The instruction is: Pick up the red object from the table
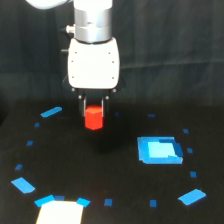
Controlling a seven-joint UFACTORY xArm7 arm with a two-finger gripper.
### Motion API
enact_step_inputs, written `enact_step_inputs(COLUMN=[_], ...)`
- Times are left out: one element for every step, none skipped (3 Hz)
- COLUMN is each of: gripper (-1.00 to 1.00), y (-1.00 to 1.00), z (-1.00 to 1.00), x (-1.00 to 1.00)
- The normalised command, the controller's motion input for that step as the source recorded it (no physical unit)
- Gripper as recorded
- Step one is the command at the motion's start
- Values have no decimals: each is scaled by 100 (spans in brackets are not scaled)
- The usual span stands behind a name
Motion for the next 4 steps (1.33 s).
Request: enact_step_inputs(gripper=[-90,-97,-91,-99], y=[-100,-100,100,100], z=[29,100,95,63], x=[-40,-55,55,54])
